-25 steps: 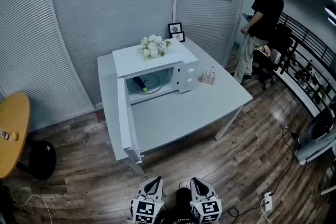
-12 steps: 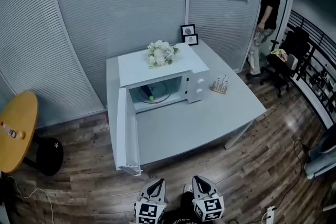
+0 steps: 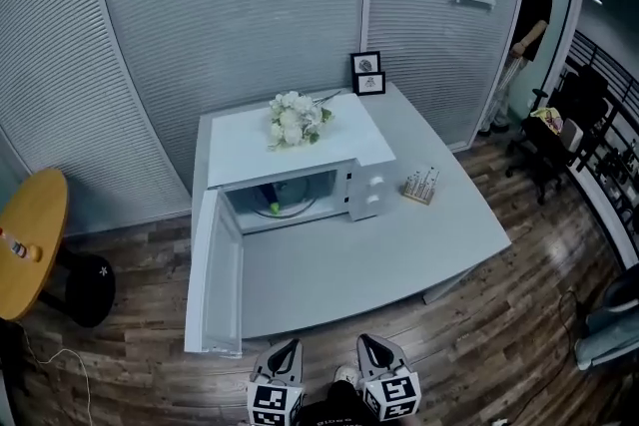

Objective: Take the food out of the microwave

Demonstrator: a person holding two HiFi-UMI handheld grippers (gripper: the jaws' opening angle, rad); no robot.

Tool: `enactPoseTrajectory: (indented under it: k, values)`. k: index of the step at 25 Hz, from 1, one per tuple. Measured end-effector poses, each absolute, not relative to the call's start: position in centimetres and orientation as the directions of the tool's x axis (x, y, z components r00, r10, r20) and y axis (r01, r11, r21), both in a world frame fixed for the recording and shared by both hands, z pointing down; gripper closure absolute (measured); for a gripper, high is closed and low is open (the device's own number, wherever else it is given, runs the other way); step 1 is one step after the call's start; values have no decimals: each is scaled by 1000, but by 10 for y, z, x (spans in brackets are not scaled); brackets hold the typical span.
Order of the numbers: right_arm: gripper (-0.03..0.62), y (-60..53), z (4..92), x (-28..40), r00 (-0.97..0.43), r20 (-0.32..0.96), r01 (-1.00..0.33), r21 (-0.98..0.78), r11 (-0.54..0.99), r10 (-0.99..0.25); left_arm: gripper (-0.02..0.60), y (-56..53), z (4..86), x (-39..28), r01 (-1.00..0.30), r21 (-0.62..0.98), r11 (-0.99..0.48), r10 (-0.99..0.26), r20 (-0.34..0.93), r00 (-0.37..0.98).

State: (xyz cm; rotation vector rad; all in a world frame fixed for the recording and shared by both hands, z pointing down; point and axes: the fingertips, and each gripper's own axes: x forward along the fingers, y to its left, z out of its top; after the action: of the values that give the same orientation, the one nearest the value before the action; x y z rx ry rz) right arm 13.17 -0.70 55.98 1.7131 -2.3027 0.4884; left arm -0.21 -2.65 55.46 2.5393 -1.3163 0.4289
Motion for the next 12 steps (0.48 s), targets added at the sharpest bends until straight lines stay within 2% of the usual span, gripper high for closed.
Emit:
enactPoseTrajectory:
  k: [12]
  values:
    - [589, -58, 558, 187, -386, 383, -922, -120, 369, -839, 574, -67, 563, 35, -904, 110, -413, -825, 376, 423]
